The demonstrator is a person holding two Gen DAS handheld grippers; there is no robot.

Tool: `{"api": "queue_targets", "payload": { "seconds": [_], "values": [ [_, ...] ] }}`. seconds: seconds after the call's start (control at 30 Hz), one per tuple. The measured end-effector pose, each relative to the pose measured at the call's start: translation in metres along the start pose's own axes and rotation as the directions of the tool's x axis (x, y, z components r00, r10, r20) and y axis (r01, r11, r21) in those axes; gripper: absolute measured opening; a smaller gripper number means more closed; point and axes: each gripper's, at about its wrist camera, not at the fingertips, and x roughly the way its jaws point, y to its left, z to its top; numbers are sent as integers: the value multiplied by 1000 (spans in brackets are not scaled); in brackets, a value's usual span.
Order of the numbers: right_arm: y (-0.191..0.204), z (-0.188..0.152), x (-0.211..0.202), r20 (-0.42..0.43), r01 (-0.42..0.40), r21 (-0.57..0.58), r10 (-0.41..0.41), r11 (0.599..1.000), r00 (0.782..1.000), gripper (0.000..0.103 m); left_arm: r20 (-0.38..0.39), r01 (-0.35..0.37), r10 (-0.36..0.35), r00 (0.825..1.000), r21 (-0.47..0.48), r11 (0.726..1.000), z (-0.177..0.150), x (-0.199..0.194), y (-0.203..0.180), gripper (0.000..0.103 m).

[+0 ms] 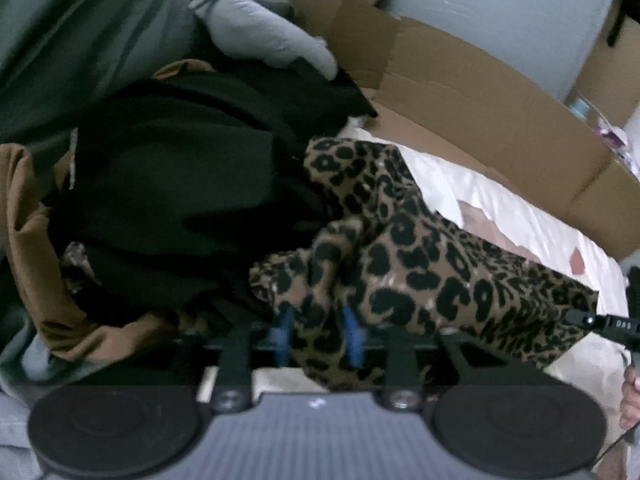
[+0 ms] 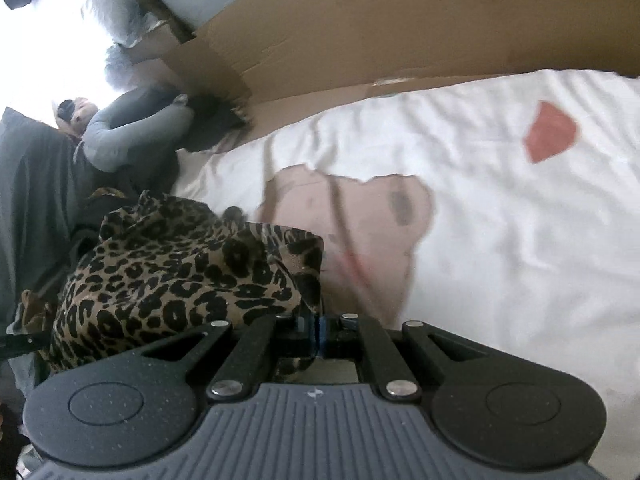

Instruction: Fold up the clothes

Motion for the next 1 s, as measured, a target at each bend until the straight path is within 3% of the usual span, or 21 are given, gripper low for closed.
{"api": "queue_targets", "payload": {
  "seconds": [0.17, 0.3, 0.7, 1.0],
  "values": [
    [-22, 6, -30, 55, 54, 34, -56, 998, 997, 0, 10, 22, -22, 1000, 7, 1000, -1, 3, -8, 55],
    [-40, 11, -47, 82, 93, 67, -98, 993, 992, 0, 11, 49, -49, 999, 13, 999, 0, 9, -14, 61],
    [-94, 5, -111, 125, 235, 190, -261, 953, 957, 0, -1, 69, -69, 998, -7, 998, -5, 27, -26, 64],
    [-119, -17, -156, 114, 318, 260, -356, 912, 928, 0, -75, 104, -104, 992, -9, 995, -22, 68, -42, 71]
  ]
}}
